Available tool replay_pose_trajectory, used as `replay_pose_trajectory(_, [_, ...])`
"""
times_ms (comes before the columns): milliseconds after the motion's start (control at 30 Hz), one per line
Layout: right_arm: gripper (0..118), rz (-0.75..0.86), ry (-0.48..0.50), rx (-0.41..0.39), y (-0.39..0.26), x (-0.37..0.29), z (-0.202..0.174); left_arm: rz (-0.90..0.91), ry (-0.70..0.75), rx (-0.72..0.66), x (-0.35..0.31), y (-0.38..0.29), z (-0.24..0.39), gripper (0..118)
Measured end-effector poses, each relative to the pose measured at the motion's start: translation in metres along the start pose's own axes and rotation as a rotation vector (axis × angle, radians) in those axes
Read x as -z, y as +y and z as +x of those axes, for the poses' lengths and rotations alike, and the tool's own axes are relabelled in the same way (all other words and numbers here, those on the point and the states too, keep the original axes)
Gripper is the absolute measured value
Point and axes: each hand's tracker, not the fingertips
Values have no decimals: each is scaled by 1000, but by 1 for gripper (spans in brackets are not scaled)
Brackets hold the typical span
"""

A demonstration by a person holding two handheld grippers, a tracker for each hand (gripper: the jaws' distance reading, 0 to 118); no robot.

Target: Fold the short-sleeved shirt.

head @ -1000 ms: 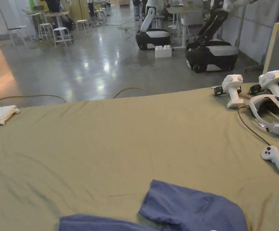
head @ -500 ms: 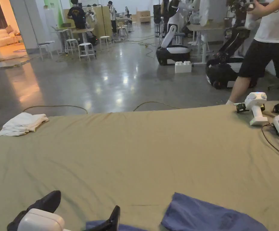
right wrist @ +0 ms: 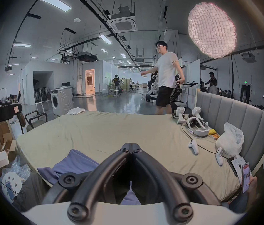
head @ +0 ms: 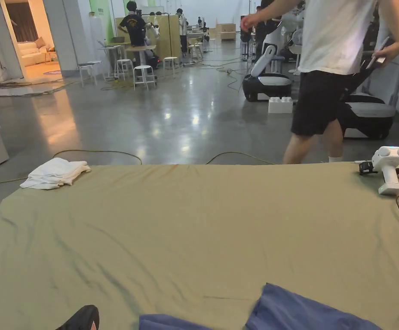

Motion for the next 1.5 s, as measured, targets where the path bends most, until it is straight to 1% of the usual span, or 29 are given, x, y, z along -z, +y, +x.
replay_pose_trajectory(133, [0, 3, 1, 12, -1, 1, 2, -12, 15, -21, 5, 2, -4, 0])
replay_pose_trajectory(267, [0, -3, 1, 21, -4, 3, 4, -37, -10, -36, 12, -1, -4, 0])
replay_pose_trajectory(367, [0, -20, -2, 25, -10, 5, 6, -124, -41, -35, 31, -10, -5, 0])
replay_pose_trajectory(433, [0, -37, -2, 32, -15, 8, 9, -276, -61, -33, 66, -23, -9, 0])
replay_pose_trajectory(467, [0, -45, 2, 39, -18, 8, 10, -327, -78, -42, 85, -34, -12, 9])
replay_pose_trajectory(500, [0, -55, 4, 48, -21, 9, 12, -384, -104, -76, 111, -50, -19, 27])
replay_pose_trajectory(567, [0, -76, 3, 57, -27, 9, 16, -481, -134, -168, 154, -79, -30, 75])
replay_pose_trajectory(600, [0, -90, -7, 54, -30, 8, 19, -523, -134, -202, 178, -93, -35, 78])
replay_pose_trajectory(667, [0, -112, -21, 52, -34, 6, 22, -597, -91, -207, 217, -115, -38, 78])
replay_pose_trajectory(700, [0, -131, -28, 57, -38, 5, 26, -623, -84, -171, 239, -125, -35, 78])
replay_pose_trajectory(767, [0, -167, -57, 72, -45, 7, 33, -684, -103, -145, 274, -142, -31, 78])
replay_pose_trajectory(867, [0, -212, -101, 90, -55, 10, 44, -814, -37, -199, 321, -172, -35, 78])
replay_pose_trajectory(933, [0, -234, -121, 100, -61, 12, 51, -876, 12, -215, 337, -188, -37, 74])
replay_pose_trajectory(967, [0, -253, -134, 105, -64, 13, 55, -895, 13, -217, 344, -195, -38, 66])
replay_pose_trajectory(1033, [0, -288, -159, 101, -70, 17, 59, -904, 8, -230, 347, -204, -38, 44])
replay_pose_trajectory(1067, [0, -300, -166, 102, -70, 20, 59, -895, 21, -214, 346, -205, -35, 38])
replay_pose_trajectory(1133, [0, -319, -168, 117, -76, 26, 63, -888, 14, -211, 347, -202, -32, 19])
replay_pose_trajectory(1167, [0, -329, -163, 136, -78, 31, 64, -895, -11, -198, 347, -201, -30, 16])
replay_pose_trajectory(1200, [0, -341, -151, 157, -78, 36, 66, -911, -3, -138, 349, -201, -22, 15])
replay_pose_trajectory(1300, [0, -352, -118, 164, -73, 62, 68, -940, 10, -51, 355, -206, -10, 14])
replay_pose_trajectory(1367, [0, -364, -58, 118, -64, 89, 70, -953, 9, -36, 358, -206, -7, 14])
replay_pose_trajectory(1400, [0, -397, -38, 90, -58, 111, 73, -962, 3, -19, 359, -204, -5, 14])
replay_pose_trajectory(1433, [10, -427, -26, 65, -55, 136, 77, -969, -3, -6, 361, -204, -8, 14])
replay_pose_trajectory(1467, [43, -437, -11, 57, -55, 155, 84, -975, -9, 2, 361, -203, -7, 14])
replay_pose_trajectory(1500, [74, -479, 26, 73, -55, 185, 91, -979, -11, 1, 362, -203, -8, 14])
